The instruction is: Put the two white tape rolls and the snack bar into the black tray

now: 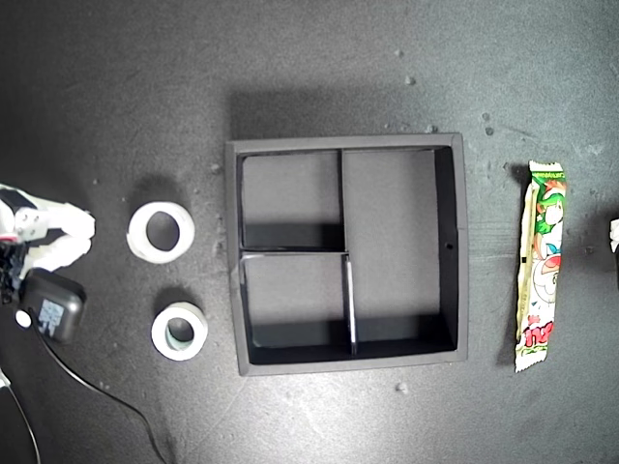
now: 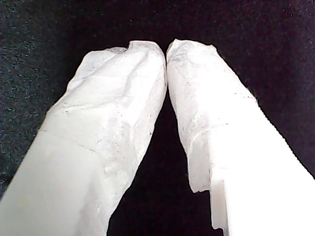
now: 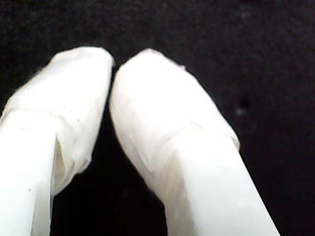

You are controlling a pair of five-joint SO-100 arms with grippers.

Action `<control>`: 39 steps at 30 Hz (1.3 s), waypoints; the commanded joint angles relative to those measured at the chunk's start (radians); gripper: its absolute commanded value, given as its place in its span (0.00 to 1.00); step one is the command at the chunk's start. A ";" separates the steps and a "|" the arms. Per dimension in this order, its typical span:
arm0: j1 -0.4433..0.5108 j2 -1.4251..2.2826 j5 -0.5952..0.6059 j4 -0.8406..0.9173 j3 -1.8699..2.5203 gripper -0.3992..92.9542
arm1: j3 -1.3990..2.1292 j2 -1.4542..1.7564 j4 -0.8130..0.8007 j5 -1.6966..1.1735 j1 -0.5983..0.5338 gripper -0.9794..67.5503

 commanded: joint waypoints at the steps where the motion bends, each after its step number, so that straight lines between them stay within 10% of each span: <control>1: -0.002 0.051 -0.035 0.040 0.058 0.01 | 0.012 0.003 0.002 -0.104 0.044 0.05; 25: 0.003 0.051 -0.063 0.032 0.058 0.01 | 0.012 0.003 -0.005 -0.112 0.066 0.01; 39: 0.072 0.049 -0.081 -0.344 0.058 0.00 | 0.012 0.003 -0.281 -0.308 0.261 0.01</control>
